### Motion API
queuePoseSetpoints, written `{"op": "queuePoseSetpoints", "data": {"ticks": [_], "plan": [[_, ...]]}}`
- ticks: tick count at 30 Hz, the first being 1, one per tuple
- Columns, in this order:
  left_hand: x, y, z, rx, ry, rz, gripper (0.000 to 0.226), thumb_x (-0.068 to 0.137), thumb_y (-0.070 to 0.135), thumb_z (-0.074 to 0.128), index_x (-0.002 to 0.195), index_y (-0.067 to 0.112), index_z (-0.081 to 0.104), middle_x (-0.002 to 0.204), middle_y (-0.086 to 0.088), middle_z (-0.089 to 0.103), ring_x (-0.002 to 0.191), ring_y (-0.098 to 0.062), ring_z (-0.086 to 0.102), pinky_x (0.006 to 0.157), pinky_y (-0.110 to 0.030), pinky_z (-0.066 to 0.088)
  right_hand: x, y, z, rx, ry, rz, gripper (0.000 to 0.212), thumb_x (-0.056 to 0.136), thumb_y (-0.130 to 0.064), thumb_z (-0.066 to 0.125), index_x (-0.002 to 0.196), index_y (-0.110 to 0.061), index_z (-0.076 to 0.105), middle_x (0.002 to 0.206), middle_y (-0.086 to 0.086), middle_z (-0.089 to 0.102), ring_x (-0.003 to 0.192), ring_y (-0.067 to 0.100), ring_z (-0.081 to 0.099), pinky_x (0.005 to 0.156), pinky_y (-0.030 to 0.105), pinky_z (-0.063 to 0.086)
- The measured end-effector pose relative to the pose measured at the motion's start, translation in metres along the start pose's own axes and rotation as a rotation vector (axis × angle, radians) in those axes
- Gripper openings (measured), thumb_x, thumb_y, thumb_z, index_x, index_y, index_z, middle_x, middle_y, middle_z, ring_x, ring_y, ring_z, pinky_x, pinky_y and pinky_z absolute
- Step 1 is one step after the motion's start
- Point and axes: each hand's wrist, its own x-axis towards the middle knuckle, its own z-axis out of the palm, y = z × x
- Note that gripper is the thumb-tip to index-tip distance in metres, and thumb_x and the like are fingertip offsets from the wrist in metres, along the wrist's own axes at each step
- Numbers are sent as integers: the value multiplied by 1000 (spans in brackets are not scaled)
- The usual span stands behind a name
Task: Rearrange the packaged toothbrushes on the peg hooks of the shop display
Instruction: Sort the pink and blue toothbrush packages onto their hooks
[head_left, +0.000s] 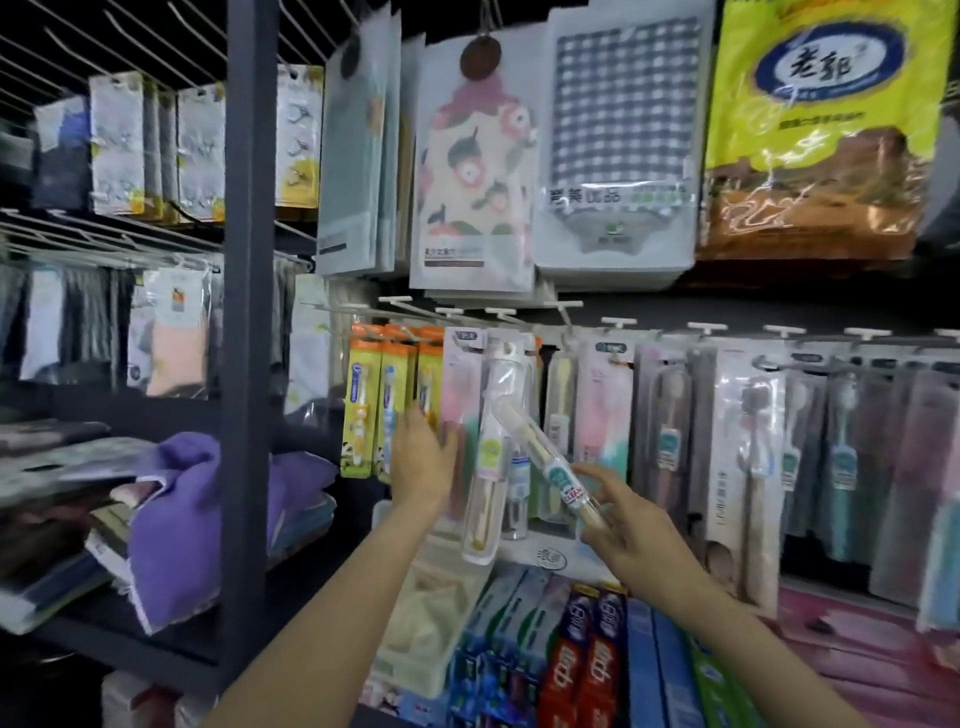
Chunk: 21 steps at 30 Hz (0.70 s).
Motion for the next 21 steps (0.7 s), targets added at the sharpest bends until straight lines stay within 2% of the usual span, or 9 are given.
{"op": "queuePoseSetpoints", "data": {"ticks": [1,3,5,7,10,13,16,18,21], "plan": [[5,-1,3,-12,-51,11,48,89,24,58,128,2,39,117,-9,50,110,-26,51,81,-29,40,4,-1,5,-11,10,2,54,90,-6,54,136,-28,35,105,-4,60,71,0,56,56,13,44],[11,-2,13,-48,-116,12,56,86,25,63,130,4,38,118,-7,48,109,-24,50,85,-27,41,10,-2,13,-30,15,18,56,90,-6,54,137,-29,33,104,-7,60,74,8,60,58,18,45],[17,-2,24,-88,-147,-12,65,80,25,69,132,5,36,122,-10,47,113,-26,49,94,-38,44,12,-3,17,-41,6,41,58,90,-5,54,138,-29,33,98,-11,59,74,14,61,56,19,44],[22,-4,33,-130,-163,-38,70,75,25,74,129,4,36,124,-12,46,115,-29,48,96,-45,44,12,-3,17,-53,15,62,57,89,-4,55,137,-28,34,94,-17,57,73,12,61,55,18,44],[27,-6,39,-119,-163,-27,68,74,26,75,125,6,35,127,-11,46,117,-29,47,96,-44,43,10,-5,13,-92,41,79,52,89,-4,54,134,-27,38,87,-14,56,65,10,57,52,16,41],[29,-9,37,-135,-155,24,69,75,22,74,129,8,33,125,-10,50,114,-28,51,89,-37,46,11,-5,11,-240,62,73,50,90,-4,52,134,-23,42,88,-12,54,61,1,50,52,10,41],[35,-17,21,-117,-165,18,57,78,14,71,123,6,38,113,-8,56,102,-28,59,79,-33,52,13,-7,10,-448,51,56,55,90,-3,48,140,-22,37,101,-2,53,67,7,45,51,12,33],[43,-22,4,25,-156,51,46,79,12,69,115,3,42,110,-12,56,99,-31,58,74,-34,48,14,-14,10,-527,40,54,59,91,-2,45,143,-24,31,97,-5,45,72,12,44,51,14,33],[57,-23,-21,167,-156,142,43,79,9,68,113,1,43,111,-17,57,101,-34,57,72,-35,43,14,-24,13,-618,44,78,60,92,-4,41,146,-24,24,100,2,48,78,24,55,62,31,48]]}}
